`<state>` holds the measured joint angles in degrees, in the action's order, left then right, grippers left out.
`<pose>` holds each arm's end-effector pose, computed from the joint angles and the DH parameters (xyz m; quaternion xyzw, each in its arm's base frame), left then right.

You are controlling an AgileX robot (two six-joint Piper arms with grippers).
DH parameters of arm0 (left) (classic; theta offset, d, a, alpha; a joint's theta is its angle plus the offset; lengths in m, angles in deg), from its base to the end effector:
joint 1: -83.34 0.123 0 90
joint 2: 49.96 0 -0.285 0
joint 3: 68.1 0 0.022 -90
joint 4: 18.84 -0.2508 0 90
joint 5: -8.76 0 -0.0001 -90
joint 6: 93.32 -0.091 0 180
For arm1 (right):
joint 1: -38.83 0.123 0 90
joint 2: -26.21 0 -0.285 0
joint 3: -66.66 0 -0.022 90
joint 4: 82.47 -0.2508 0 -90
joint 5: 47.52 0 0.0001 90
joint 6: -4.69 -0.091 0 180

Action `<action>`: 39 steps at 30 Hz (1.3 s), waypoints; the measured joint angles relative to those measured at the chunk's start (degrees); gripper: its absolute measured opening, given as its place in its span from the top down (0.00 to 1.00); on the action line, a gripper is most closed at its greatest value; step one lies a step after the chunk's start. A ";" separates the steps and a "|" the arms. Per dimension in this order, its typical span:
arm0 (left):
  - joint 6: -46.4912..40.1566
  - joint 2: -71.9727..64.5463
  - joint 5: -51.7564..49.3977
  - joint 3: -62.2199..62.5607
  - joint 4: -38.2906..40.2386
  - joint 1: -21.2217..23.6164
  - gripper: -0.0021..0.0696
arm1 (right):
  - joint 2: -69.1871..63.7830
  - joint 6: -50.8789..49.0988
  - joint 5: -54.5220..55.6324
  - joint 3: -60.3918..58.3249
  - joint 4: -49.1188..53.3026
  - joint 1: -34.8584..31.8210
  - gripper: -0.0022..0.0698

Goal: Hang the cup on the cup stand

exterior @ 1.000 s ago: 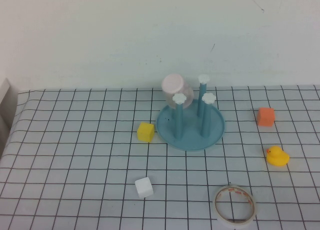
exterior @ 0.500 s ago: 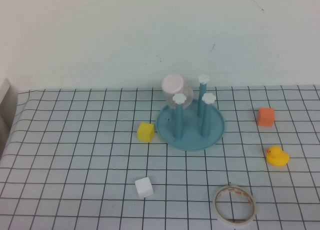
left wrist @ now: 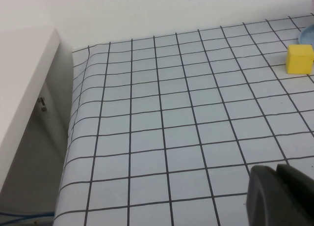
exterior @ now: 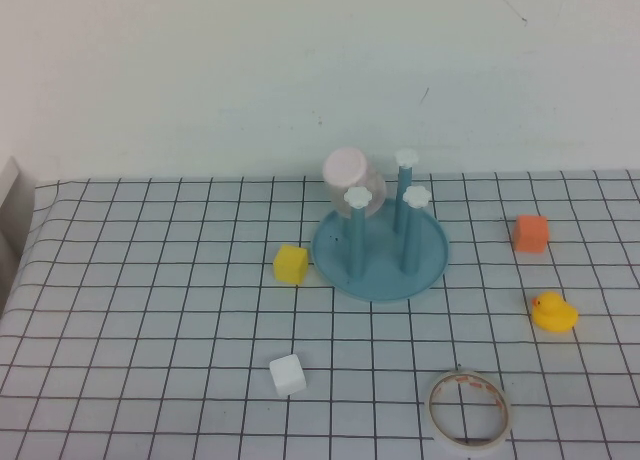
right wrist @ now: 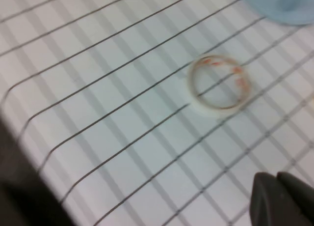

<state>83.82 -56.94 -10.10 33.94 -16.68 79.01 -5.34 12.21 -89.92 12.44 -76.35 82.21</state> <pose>0.0531 -0.0051 0.1799 0.0391 0.7859 -0.0237 0.6167 0.0605 0.0482 0.2566 -0.4038 0.8025 0.0872 0.4305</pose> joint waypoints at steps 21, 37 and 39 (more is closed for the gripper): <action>-0.16 0.00 0.00 0.00 0.00 0.00 0.97 | 24.46 2.03 24.80 -19.46 0.36 -47.97 0.97; -0.16 0.00 0.00 0.00 0.04 0.00 0.97 | 24.46 2.03 22.86 -24.16 -0.36 -42.40 0.97; -0.16 0.00 0.00 0.00 0.04 0.00 0.97 | 24.46 2.03 22.86 -24.16 -0.46 -42.08 0.97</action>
<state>83.66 -56.94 -10.10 33.94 -16.64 79.01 19.12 14.25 -67.06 -11.71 -76.81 40.13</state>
